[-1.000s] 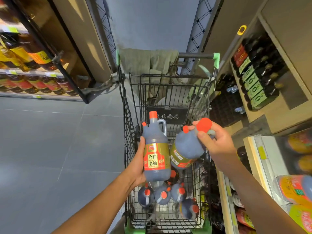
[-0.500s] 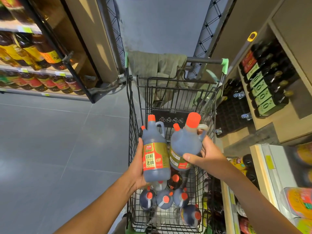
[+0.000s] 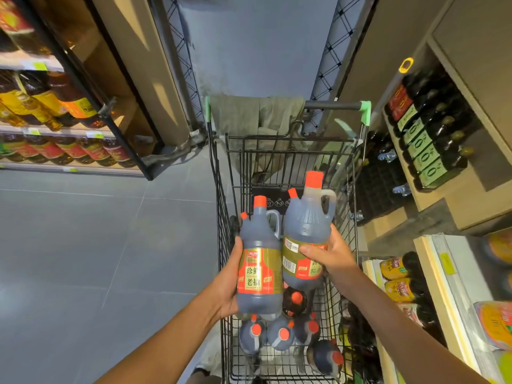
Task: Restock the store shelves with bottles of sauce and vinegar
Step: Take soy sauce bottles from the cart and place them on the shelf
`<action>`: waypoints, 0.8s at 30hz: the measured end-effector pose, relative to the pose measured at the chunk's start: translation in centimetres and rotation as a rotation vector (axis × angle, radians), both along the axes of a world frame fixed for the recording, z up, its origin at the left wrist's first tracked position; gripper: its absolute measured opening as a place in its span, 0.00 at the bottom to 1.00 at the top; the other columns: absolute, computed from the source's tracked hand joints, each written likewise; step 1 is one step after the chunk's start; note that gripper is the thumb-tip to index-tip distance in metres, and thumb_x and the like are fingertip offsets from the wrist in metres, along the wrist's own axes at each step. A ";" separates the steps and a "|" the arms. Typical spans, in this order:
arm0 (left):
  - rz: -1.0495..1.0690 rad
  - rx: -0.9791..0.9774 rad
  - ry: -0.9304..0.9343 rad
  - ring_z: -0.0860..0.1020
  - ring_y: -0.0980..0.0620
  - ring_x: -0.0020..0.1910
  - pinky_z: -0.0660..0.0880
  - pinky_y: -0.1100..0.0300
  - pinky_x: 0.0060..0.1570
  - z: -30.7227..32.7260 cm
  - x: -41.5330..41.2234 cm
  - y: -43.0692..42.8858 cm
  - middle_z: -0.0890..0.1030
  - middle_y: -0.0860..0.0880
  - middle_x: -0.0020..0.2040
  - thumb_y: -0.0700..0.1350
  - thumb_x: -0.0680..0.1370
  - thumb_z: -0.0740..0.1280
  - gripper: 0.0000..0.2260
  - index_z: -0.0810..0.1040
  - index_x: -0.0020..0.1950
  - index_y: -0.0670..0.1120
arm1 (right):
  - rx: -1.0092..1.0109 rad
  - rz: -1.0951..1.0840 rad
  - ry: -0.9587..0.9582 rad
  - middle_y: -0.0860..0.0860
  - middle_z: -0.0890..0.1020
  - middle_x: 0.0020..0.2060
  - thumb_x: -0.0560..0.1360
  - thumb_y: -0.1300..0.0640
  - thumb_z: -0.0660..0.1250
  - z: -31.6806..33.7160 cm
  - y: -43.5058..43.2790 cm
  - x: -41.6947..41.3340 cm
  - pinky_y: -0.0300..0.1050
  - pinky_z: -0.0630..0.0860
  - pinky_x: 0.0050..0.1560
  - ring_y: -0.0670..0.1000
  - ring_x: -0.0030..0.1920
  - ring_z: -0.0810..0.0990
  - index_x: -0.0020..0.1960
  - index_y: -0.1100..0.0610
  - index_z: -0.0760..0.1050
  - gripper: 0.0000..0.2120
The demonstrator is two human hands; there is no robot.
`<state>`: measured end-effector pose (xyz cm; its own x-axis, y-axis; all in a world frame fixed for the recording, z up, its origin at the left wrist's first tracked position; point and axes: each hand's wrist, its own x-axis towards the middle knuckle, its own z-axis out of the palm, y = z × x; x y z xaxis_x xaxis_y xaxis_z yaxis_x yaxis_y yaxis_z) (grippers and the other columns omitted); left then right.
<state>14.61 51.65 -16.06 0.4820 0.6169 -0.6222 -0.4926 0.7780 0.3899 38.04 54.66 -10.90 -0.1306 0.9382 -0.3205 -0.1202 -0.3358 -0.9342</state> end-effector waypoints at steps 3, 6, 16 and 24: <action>-0.057 -0.011 0.076 0.82 0.36 0.59 0.74 0.39 0.69 0.2 -1.3 0.7 0.79 0.32 0.65 0.72 0.72 0.64 0.39 0.84 0.64 0.40 | -0.016 -0.138 0.026 0.51 0.86 0.47 0.62 0.63 0.73 0.9 -0.2 -1.4 0.43 0.83 0.43 0.49 0.45 0.86 0.62 0.55 0.73 0.28; -0.129 0.054 0.121 0.83 0.37 0.58 0.79 0.41 0.63 1.0 -2.4 1.9 0.81 0.33 0.63 0.70 0.67 0.75 0.37 0.85 0.62 0.41 | -0.039 -0.195 0.019 0.53 0.85 0.46 0.63 0.61 0.73 2.4 -0.9 -2.3 0.43 0.83 0.41 0.50 0.43 0.85 0.61 0.59 0.74 0.27; -0.325 0.181 0.111 0.87 0.40 0.51 0.84 0.49 0.46 4.1 -3.1 5.4 0.85 0.36 0.56 0.64 0.73 0.67 0.25 0.89 0.54 0.44 | -0.039 -0.481 -0.034 0.58 0.87 0.51 0.76 0.58 0.72 4.5 -7.2 -6.0 0.51 0.83 0.49 0.58 0.50 0.87 0.65 0.58 0.76 0.18; -0.607 0.287 0.060 0.87 0.43 0.46 0.84 0.51 0.41 5.7 -0.8 4.2 0.87 0.37 0.52 0.64 0.71 0.63 0.31 0.80 0.62 0.41 | -0.085 -0.858 -0.080 0.55 0.88 0.47 0.69 0.46 0.79 5.8 -14.6 -6.2 0.49 0.82 0.42 0.56 0.46 0.88 0.63 0.56 0.77 0.27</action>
